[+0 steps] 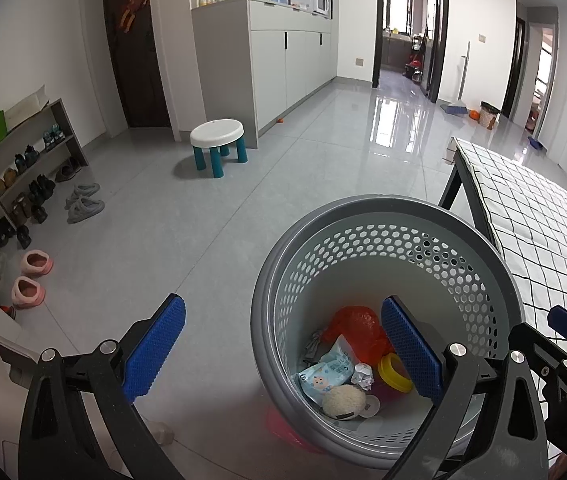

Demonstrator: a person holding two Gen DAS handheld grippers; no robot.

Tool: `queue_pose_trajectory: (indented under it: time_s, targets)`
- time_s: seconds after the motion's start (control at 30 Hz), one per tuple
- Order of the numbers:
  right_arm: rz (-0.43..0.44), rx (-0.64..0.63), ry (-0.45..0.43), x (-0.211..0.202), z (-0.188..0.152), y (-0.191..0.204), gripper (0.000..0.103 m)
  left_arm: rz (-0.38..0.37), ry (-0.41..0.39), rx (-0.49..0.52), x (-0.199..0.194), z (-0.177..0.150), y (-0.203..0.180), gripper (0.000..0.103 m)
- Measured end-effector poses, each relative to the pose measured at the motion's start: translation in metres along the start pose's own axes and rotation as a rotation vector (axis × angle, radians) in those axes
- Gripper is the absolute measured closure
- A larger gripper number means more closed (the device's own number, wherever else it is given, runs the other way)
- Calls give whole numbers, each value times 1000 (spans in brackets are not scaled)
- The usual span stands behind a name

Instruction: Collect trash

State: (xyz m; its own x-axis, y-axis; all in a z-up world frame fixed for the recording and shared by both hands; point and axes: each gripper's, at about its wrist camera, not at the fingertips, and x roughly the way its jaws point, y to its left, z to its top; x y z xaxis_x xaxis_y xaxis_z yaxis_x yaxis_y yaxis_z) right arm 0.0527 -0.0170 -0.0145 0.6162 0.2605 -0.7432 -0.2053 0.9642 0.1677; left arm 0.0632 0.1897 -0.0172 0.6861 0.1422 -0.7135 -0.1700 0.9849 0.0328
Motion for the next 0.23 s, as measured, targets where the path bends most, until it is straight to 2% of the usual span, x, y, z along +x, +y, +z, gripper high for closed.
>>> queue_pose_trajectory:
  time_s: [0.23]
  targets:
    - [-1,-1,-1,0,0,0,32,1,1,0,1,0,-1,6]
